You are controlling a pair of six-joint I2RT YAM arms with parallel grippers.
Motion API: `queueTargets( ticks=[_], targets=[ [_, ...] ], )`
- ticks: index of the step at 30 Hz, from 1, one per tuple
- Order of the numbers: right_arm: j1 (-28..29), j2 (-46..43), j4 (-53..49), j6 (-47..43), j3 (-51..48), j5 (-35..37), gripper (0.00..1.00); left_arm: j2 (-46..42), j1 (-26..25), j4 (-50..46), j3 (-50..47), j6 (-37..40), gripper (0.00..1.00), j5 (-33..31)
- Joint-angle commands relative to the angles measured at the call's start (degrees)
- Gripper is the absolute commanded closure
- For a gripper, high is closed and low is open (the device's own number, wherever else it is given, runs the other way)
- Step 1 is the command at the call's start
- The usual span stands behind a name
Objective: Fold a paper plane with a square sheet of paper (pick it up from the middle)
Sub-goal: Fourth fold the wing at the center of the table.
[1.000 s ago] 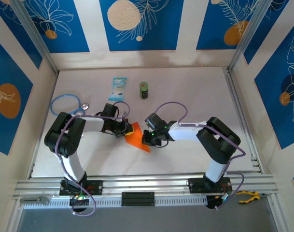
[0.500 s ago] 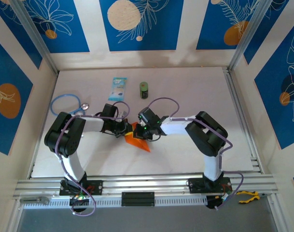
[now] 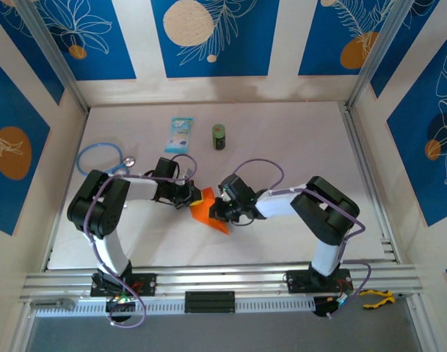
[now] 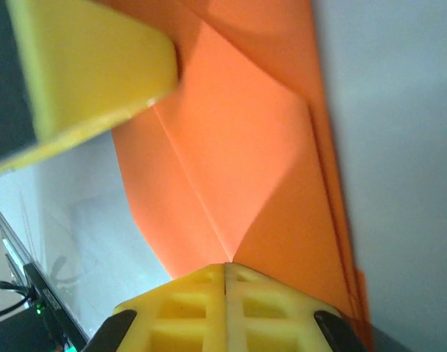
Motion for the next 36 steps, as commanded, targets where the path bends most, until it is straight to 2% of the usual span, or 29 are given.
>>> queueTargets(
  ticks=[1,7,14,17,22,28,36],
  targets=[
    [0.8,-2.4,-4.6,0.1,-5.3,-0.9,0.96,1.6,1.7,-1.4,-1.1,1.8,0.99,-2.4],
    [0.8,-9.4,-5.0,0.8,-11.3,0.6,0.96,1.7,1.7,-1.2,-1.0,1.6,0.99,-2.4],
    [0.6,-18.0,-7.9,-0.1,-10.7,2.6,0.94,1.7,1.7,-1.1,-1.2,1.8,0.99,-2.0],
    [0.3,-17.6,-7.1,-0.9,-9.0,1.8,0.93,1.9,1.7,-1.1,-1.1,1.9,0.99,-1.9],
    [0.1,-11.8,-6.1,-0.8,-6.7,1.6,0.94,2.0,1.7,-0.9,-1.1,1.9,0.99,-1.9],
    [1.0,-10.3,-1.0,1.6,-11.8,0.8,0.93,2.3,1.7,-1.1,-0.9,1.9,0.99,-2.0],
    [3.4,-13.8,-7.5,-0.2,-15.0,1.7,0.94,2.5,1.8,-0.8,-0.8,1.7,0.99,-1.9]
  ],
)
